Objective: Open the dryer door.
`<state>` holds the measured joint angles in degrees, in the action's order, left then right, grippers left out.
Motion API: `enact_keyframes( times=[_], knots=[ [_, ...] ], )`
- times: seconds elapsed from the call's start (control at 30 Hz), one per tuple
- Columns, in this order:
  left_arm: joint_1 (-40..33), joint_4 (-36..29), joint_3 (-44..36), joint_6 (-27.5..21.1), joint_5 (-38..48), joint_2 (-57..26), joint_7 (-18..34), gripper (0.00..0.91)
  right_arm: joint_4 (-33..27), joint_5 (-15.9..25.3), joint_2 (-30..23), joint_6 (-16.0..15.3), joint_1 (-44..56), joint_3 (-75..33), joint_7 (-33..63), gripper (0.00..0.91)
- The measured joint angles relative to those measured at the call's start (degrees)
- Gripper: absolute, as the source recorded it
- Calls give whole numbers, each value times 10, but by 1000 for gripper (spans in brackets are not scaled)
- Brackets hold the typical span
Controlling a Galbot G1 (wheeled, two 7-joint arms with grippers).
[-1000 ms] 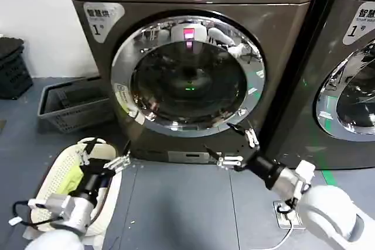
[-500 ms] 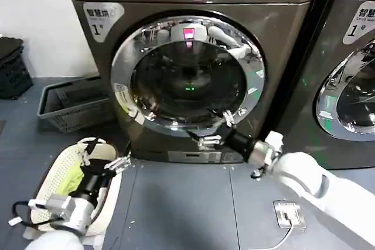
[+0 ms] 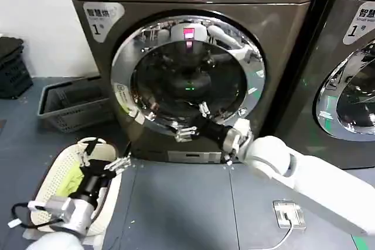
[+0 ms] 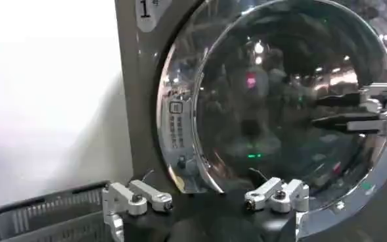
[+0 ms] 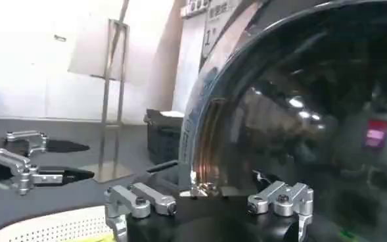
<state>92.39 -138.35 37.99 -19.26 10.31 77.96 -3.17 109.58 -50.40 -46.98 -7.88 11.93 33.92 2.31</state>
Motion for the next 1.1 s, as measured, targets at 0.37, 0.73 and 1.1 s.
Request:
enact_keyframes(
  times=[0.37,0.73,1.1],
  knots=[
    [5,-6,-3,1,-9,9,-1,907,-50,-5,-61,-12,-48,41,58,907],
    [7,-11,-3,1,-13,14,-2,907,-95,1,-125,-16,-70,70,96,907],
    [10,-16,-3,1,-16,20,-3,907,-137,6,-179,-19,-77,80,100,907]
  ],
)
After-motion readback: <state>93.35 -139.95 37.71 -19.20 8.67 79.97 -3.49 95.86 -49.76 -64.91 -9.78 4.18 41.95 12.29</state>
